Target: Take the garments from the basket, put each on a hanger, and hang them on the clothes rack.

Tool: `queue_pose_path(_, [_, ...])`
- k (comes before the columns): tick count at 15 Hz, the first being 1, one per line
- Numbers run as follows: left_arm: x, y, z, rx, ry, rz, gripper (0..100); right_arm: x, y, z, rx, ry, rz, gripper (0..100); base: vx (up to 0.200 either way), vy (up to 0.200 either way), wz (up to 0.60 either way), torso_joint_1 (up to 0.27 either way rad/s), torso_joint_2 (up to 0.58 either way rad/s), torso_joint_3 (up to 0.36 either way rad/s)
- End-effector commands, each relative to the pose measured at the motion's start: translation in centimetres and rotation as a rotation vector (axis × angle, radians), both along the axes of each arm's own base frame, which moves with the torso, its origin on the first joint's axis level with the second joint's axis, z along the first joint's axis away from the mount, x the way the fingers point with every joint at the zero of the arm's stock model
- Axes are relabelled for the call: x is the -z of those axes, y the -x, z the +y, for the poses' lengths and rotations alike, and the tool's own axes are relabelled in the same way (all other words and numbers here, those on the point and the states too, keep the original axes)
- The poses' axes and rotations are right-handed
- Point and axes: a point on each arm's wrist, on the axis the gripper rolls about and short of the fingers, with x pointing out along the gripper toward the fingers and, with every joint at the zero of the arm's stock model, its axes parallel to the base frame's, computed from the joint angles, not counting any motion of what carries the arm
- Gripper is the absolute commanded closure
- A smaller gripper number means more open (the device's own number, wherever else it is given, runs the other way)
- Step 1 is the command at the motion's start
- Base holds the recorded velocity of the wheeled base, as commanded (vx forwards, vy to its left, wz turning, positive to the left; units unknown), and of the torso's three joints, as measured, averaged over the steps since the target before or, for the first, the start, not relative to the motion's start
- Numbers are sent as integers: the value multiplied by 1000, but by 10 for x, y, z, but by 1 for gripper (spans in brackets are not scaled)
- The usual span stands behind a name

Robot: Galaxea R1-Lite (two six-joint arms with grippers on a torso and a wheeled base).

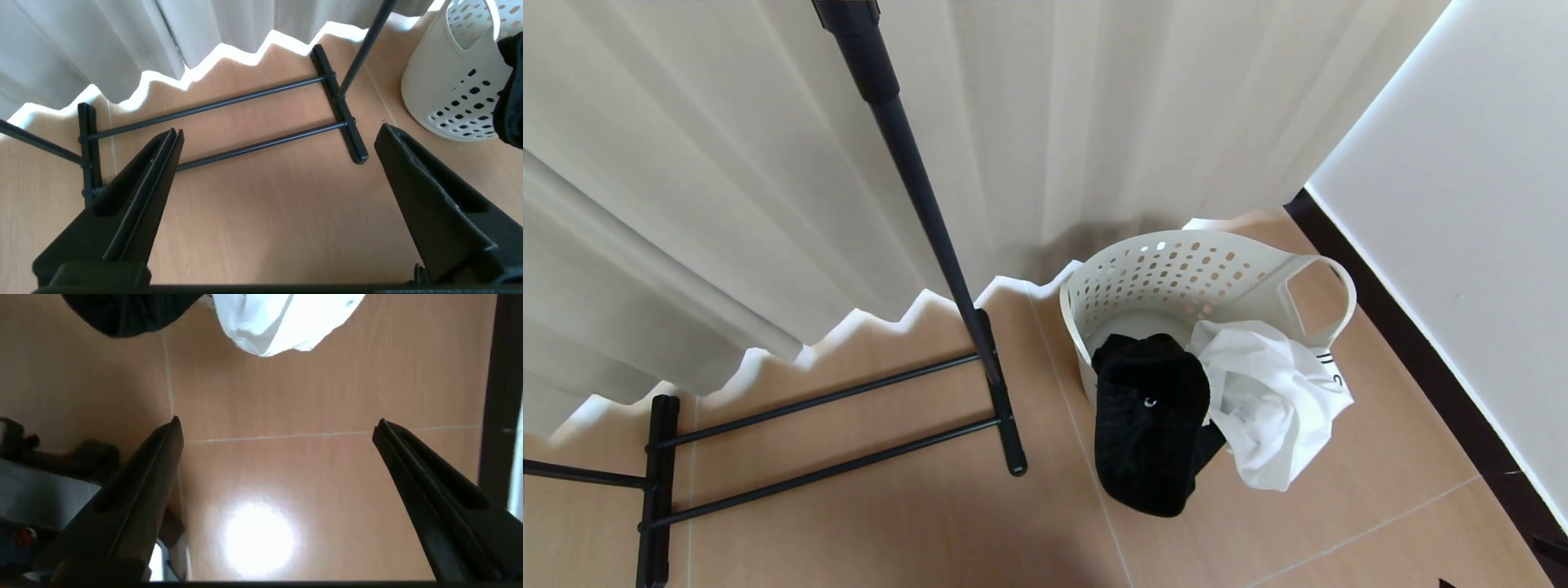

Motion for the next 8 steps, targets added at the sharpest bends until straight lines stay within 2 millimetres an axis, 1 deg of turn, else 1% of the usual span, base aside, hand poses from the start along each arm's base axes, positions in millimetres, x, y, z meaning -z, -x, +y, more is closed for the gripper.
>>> queue_pose_path(1, [0,0,0,0,0,1,0,-16,-103,53,-227,327,170,0,0,0,0,0,0,0])
queue_pose_path(2, [0,0,0,0,0,1,0,-15,-115,68,-259,390,172,0,0,0,0,0,0,0])
queue_pose_path(3, [0,0,0,0,0,1,0,-18,-136,94,-307,512,151,0,0,0,0,0,0,0])
queue_pose_path(4, [0,0,0,0,0,1,0,-17,-162,113,-347,644,139,0,0,0,0,0,0,0])
queue_pose_path(7, [0,0,0,0,0,1,0,-14,-211,141,-403,834,120,0,0,0,0,0,0,0])
queue_pose_path(8, [0,0,0,0,0,1,0,-10,-218,144,-416,871,125,0,0,0,0,0,0,0])
